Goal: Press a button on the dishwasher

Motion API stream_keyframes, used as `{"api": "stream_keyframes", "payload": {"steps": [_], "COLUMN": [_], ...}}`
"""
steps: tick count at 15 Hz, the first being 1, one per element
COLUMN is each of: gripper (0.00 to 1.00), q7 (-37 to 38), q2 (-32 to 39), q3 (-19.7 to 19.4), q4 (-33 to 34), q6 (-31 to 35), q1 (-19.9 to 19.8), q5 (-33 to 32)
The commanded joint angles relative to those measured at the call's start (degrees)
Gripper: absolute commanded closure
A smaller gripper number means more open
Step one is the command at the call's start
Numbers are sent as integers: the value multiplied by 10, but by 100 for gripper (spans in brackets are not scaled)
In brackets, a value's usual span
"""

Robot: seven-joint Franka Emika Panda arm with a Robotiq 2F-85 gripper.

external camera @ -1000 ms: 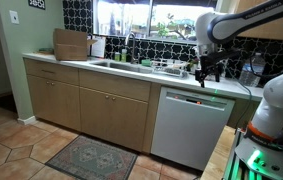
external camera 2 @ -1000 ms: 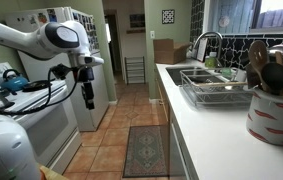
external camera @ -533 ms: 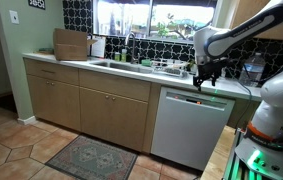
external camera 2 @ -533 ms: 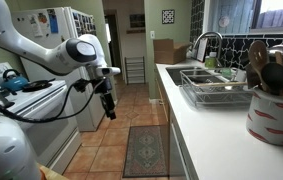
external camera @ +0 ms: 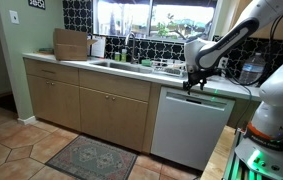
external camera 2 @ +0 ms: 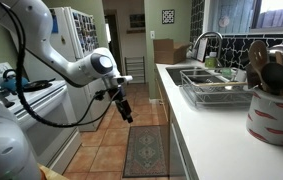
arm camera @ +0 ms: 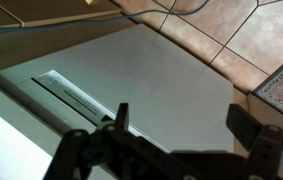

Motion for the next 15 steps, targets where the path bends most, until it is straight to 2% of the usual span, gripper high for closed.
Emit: {"api": "stream_keyframes", "payload": {"steps": [1,5,6,7,9,13,15], "gripper": [0,0,0,0,0,0,0], "q7": [80,155,148,129,129,131,161], "q2": [86,161,171,135,159,167,192], "q3": [-36,-87,-101,-103,-117,-120,-127], "q4": [35,62,63,48,58,65,82], "q6": [71,121,135,111,125,126,154], "q1": [-13,-2,5,18,21,25,23], "q5": [-70,-133,-121,-109,-108,-108,-137]}}
